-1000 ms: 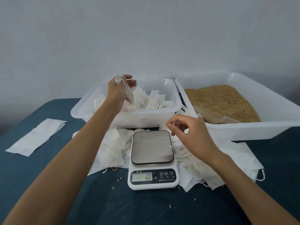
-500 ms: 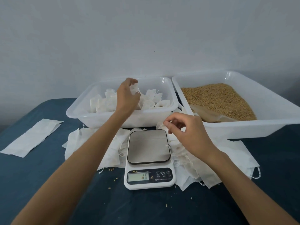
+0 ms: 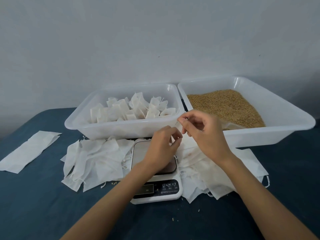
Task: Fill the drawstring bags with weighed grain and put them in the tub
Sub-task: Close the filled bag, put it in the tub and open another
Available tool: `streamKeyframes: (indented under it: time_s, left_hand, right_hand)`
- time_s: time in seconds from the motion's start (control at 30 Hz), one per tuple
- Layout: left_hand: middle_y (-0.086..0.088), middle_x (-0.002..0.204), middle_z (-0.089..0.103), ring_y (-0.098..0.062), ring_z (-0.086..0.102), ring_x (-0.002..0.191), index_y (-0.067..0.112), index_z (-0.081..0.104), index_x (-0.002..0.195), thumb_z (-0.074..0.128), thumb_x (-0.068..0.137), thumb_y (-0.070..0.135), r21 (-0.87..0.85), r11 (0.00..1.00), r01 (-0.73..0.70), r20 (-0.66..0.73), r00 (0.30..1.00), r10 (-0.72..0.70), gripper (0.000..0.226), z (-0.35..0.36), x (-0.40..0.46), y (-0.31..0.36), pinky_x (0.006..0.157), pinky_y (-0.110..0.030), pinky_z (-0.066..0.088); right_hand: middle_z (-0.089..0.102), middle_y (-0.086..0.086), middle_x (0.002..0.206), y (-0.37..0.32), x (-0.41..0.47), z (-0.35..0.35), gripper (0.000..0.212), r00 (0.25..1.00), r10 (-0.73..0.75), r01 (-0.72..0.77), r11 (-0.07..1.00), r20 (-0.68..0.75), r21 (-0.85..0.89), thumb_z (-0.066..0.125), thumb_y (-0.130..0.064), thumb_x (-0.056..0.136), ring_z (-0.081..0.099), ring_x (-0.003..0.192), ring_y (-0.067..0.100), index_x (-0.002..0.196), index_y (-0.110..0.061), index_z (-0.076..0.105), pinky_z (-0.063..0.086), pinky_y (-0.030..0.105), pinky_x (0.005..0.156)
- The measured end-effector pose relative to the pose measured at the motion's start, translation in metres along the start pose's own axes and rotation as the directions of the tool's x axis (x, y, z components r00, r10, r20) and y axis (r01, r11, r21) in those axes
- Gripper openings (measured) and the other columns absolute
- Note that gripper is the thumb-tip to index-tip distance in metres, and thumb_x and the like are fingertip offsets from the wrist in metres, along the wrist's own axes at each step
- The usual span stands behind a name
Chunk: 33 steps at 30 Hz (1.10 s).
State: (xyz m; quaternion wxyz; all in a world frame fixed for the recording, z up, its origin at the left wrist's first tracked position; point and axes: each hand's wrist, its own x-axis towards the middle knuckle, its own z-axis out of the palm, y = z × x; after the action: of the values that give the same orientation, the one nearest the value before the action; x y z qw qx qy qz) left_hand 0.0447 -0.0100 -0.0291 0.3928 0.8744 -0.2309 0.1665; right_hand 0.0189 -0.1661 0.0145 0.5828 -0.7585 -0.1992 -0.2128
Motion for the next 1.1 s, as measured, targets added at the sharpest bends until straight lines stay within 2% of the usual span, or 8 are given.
streamKeyframes:
  time_s: [0.2,0.37,0.43,0.57,0.7,0.83,0.97,1.1]
  left_hand:
    - [-0.005,0.087,0.065,-0.016,0.051,0.073,0.006,0.072,0.094,0.071,0.092,0.004,0.009,1.000,0.001,0.004,1.000,-0.001,0.002,0.016,0.004,-0.001,0.074,-0.040,0.049]
    - [-0.003,0.099,0.065,-0.021,0.055,0.090,0.012,0.076,0.112,0.087,0.084,0.032,0.103,0.994,0.028,0.143,0.989,-0.043,0.036,0.013,0.004,0.000,0.083,-0.038,0.045]
    - [-0.003,0.102,0.064,-0.023,0.056,0.095,0.015,0.076,0.115,0.085,0.085,0.036,0.163,0.987,0.012,0.172,0.984,-0.040,0.038,0.014,0.004,0.004,0.086,-0.040,0.045]
    - [-0.004,0.104,0.065,-0.026,0.059,0.097,0.017,0.078,0.113,0.071,0.097,0.024,0.280,0.960,-0.012,0.157,0.987,-0.033,0.019,0.017,0.003,0.009,0.089,-0.044,0.044]
    - [-0.006,0.096,0.067,-0.027,0.059,0.090,0.009,0.078,0.094,0.071,0.096,0.017,0.220,0.976,0.005,0.125,0.992,-0.033,0.011,0.016,0.002,0.007,0.085,-0.047,0.044]
    - [0.002,0.102,0.066,-0.018,0.057,0.098,0.018,0.077,0.100,0.071,0.096,0.030,0.273,0.961,-0.053,0.169,0.986,0.007,0.015,0.018,0.001,0.009,0.090,-0.040,0.036]
    - [-0.001,0.102,0.067,-0.023,0.059,0.095,0.013,0.077,0.098,0.068,0.098,0.015,0.250,0.965,-0.078,0.134,0.990,0.046,0.008,0.017,0.001,0.008,0.089,-0.044,0.041]
    - [-0.008,0.098,0.066,-0.030,0.058,0.086,0.002,0.071,0.105,0.065,0.100,0.006,0.189,0.977,-0.100,0.004,0.995,0.101,0.009,0.014,0.001,0.012,0.081,-0.051,0.047]
  right_hand:
    - [0.069,0.005,0.065,-0.001,0.001,-0.002,0.007,0.999,0.027,-0.024,0.996,-0.028,0.088,0.067,-0.014,0.097,0.062,0.057,0.012,0.094,-0.010,0.072,0.049,0.019,0.060]
    - [0.068,0.005,0.065,0.001,0.002,-0.002,0.007,0.999,0.013,-0.010,0.998,-0.047,0.057,0.067,-0.017,0.097,0.063,0.057,0.022,0.093,-0.013,0.071,0.053,0.031,0.058]
    - [0.068,0.005,0.065,0.001,0.002,-0.001,0.007,0.999,0.007,-0.004,0.999,-0.048,0.048,0.067,-0.018,0.097,0.064,0.058,0.023,0.093,-0.014,0.071,0.054,0.032,0.058]
    - [0.068,0.006,0.065,0.002,0.001,-0.001,0.007,0.999,0.017,-0.014,0.998,-0.046,0.053,0.068,-0.017,0.097,0.062,0.057,0.013,0.092,-0.013,0.072,0.051,0.024,0.059]
    - [0.068,0.005,0.065,0.002,0.001,-0.001,0.007,0.999,0.019,-0.016,0.999,-0.045,0.050,0.067,-0.017,0.097,0.061,0.058,0.009,0.093,-0.013,0.072,0.050,0.024,0.063]
    - [0.068,0.003,0.065,0.002,0.002,-0.002,0.007,0.999,0.008,-0.007,0.999,-0.050,0.035,0.068,-0.017,0.097,0.064,0.060,0.013,0.093,-0.013,0.072,0.054,0.032,0.063]
    - [0.068,0.003,0.065,0.003,0.002,-0.001,0.007,0.999,0.011,-0.009,0.999,-0.042,0.042,0.068,-0.018,0.097,0.063,0.060,0.012,0.092,-0.015,0.071,0.051,0.026,0.063]
    - [0.070,0.000,0.074,0.004,0.002,-0.001,0.004,1.000,0.003,-0.002,1.000,-0.030,0.029,0.068,-0.019,0.096,0.064,0.062,0.013,0.095,-0.017,0.071,0.052,0.026,0.064]
